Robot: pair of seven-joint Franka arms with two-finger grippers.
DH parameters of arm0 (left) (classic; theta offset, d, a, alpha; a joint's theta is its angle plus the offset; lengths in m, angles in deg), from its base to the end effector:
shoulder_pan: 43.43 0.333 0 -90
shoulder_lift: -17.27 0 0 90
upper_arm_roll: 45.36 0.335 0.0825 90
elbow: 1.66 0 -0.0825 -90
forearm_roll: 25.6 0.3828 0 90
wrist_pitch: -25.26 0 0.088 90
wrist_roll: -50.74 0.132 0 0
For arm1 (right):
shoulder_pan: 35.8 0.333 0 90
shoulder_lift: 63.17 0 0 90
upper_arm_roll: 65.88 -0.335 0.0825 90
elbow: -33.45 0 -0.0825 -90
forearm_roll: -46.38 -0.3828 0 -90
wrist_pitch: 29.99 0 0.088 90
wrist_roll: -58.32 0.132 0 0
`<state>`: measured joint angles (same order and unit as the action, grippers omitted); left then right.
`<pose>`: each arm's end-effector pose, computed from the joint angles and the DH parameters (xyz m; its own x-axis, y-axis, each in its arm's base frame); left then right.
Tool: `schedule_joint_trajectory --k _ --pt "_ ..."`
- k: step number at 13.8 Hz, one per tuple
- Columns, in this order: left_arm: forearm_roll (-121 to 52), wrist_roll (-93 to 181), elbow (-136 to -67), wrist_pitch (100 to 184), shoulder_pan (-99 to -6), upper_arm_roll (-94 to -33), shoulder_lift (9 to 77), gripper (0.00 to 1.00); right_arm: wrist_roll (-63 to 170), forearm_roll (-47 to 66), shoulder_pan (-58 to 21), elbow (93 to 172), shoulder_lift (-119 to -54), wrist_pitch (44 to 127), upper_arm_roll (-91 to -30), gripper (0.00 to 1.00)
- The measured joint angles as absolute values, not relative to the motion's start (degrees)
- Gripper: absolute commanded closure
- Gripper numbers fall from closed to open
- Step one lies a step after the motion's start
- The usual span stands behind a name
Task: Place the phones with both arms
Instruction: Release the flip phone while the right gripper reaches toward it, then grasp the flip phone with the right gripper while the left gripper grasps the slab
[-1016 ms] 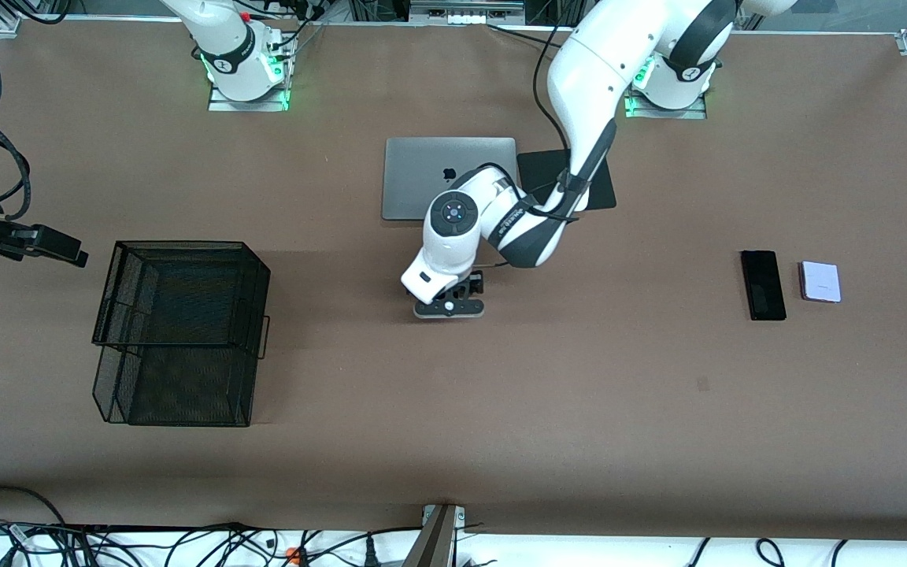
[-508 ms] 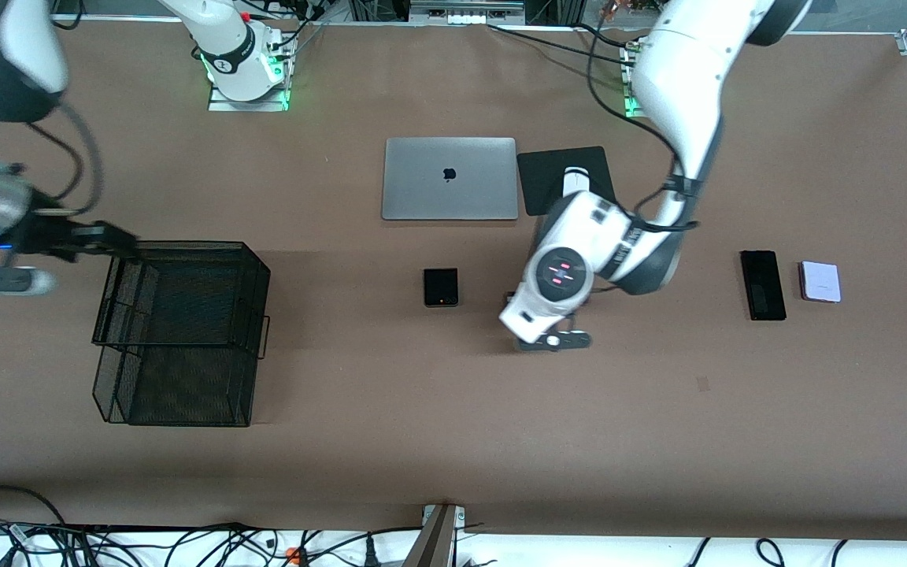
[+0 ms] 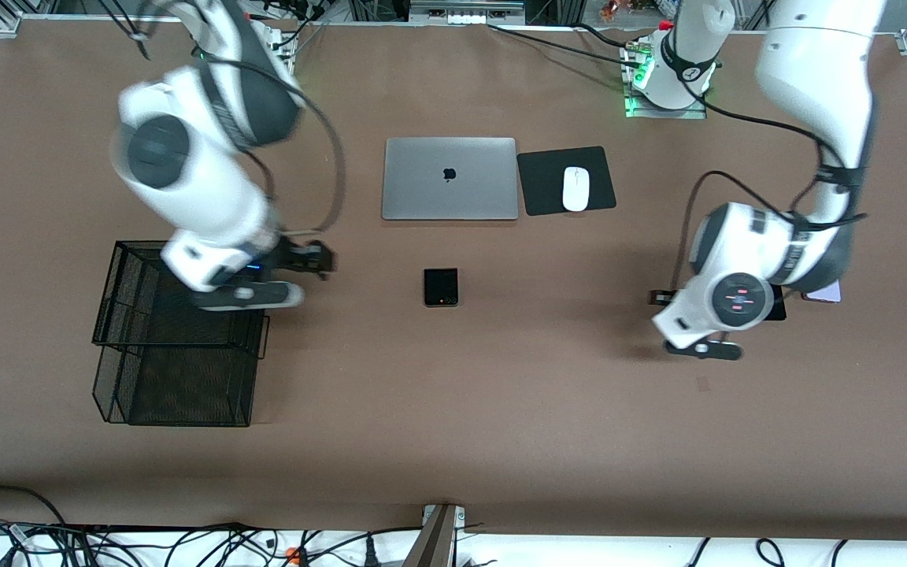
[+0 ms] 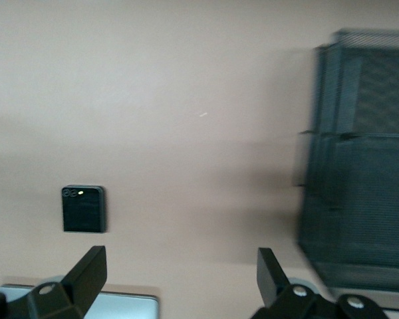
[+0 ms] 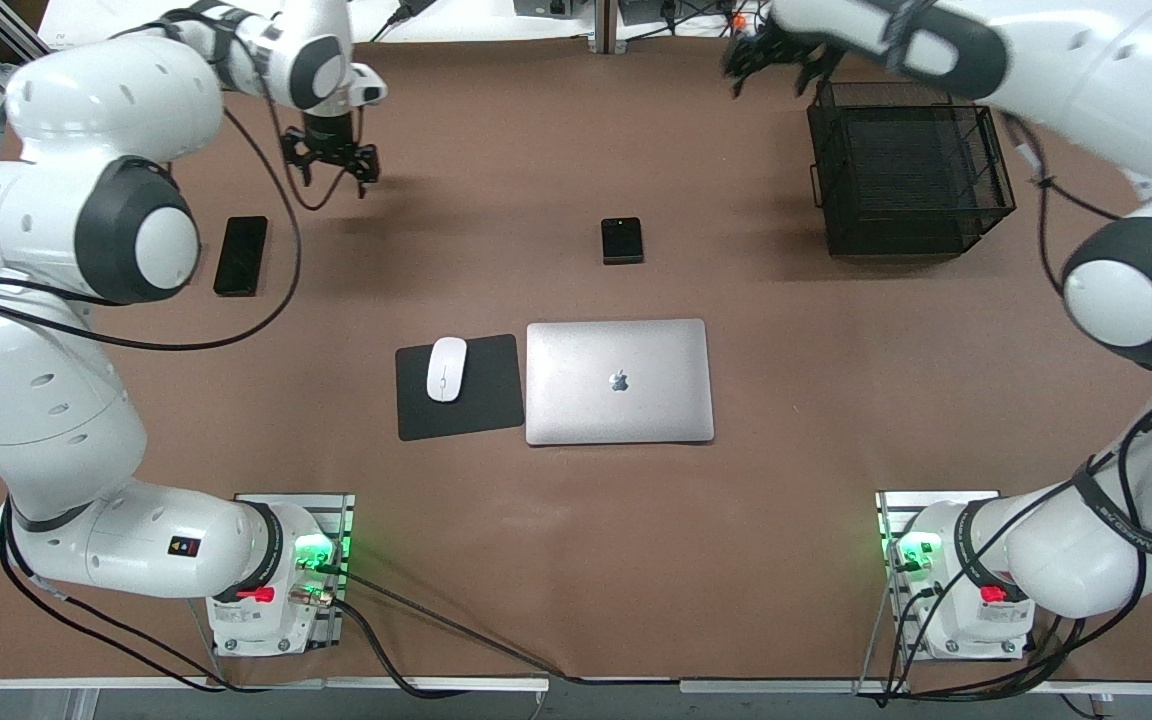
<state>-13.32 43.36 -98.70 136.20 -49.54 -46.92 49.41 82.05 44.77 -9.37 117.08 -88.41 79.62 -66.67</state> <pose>0.6375 -0.0648 0.2434 0.9520 -0.0779 -0.2960 -0.1387 -0.9719 -0.1903 0.6184 0.3195 0.4243 0.9987 0.0503 -0.0014 0.0502 -0.9981 -0.0349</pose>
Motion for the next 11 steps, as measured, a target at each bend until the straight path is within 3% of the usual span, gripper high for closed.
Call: schedule_joint_trajectory --k 4,11 --pt "-11.26 45.57 -108.87 150.57 -40.83 -46.93 45.83 0.0 86.52 44.77 -3.33 116.22 -97.27 84.77 -66.59 0.0" --pt "-11.15 49.79 -124.23 170.2 -29.74 -47.16 41.69 0.0 91.74 44.77 2.17 115.74 -105.04 94.67 -66.56 0.0"
